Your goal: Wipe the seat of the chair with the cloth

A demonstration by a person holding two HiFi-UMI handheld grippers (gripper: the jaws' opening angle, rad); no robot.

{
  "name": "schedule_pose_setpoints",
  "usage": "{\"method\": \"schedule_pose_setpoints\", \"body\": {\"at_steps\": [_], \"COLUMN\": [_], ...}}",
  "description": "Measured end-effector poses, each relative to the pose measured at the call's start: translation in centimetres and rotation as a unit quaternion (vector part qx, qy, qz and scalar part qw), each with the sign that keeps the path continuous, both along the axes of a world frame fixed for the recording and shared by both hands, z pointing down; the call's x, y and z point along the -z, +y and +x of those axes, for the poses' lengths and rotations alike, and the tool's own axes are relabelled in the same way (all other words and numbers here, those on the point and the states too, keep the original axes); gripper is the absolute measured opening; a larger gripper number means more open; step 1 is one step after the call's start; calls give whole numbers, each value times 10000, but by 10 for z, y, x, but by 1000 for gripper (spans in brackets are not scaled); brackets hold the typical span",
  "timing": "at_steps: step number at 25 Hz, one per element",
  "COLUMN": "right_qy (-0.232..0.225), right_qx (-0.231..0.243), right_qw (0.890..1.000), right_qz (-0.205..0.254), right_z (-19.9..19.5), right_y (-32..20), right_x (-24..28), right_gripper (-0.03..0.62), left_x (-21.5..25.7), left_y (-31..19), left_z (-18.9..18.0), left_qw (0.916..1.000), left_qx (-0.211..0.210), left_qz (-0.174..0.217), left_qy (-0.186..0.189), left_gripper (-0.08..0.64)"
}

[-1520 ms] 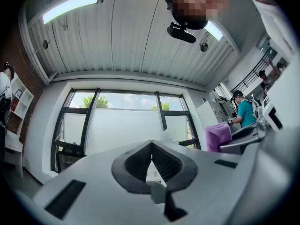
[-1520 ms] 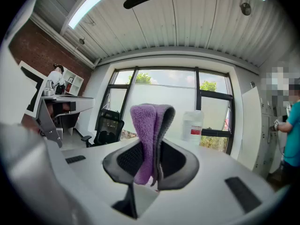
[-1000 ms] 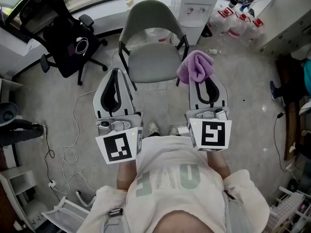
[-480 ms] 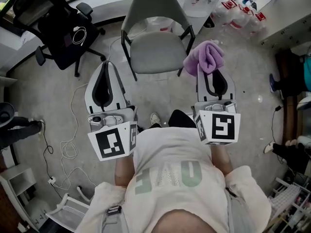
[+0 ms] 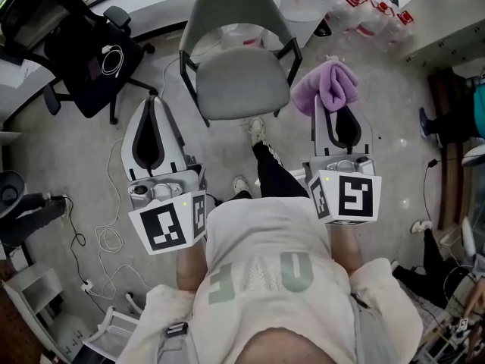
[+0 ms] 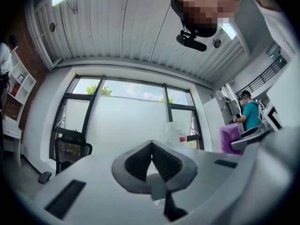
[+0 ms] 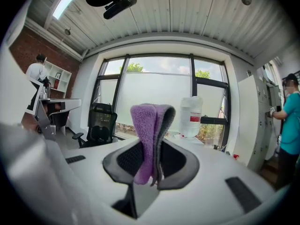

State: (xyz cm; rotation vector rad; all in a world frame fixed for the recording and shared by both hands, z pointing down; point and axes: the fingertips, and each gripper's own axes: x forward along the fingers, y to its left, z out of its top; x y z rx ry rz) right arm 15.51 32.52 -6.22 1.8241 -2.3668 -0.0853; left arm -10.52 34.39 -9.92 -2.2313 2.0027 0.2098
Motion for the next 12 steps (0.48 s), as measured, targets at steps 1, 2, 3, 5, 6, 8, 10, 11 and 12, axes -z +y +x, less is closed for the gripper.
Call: {"method": "schedule_pose_setpoints", "body": {"at_steps": [1,2,3,5,6,8,10,11,12], "right_qy": [-65,-130,-180,-224,-237,-246,-244,-244,-233], "right_qx": [3,13,37,127,181,288,404,473,549], "right_qw": [10000,9999,9998,9997,9996,9993,9989,9986,9982], "right_qz": [-16,-31,-38,-23,2,63,76,67,56], "right_z": [1,2,3,3,3,4,3,2,1], "right_y": [-12,-24,-38,-69,-86,-122,-159,-175,-191], "right_x": [-5,-9,-13,-15,-15,-11,-9,-9,-8], "right_gripper": [87,87,87,87,87,87,87,87,87], "left_x": [-1,-3,-3,-1,2,7,11,12,13], "left_y": [-9,-19,-30,-56,-71,-101,-131,-145,-159], "left_z": [1,1,1,2,3,7,12,13,15], "left_qw": [10000,9999,9999,9996,9994,9991,9988,9987,9985], "left_qx": [22,53,92,174,214,279,342,375,408], "left_qz": [-3,2,18,69,102,163,182,176,165], "left_qy": [-45,-90,-131,-205,-239,-291,-308,-312,-323], "left_gripper": [12,12,12,12,12,12,12,12,12]}}
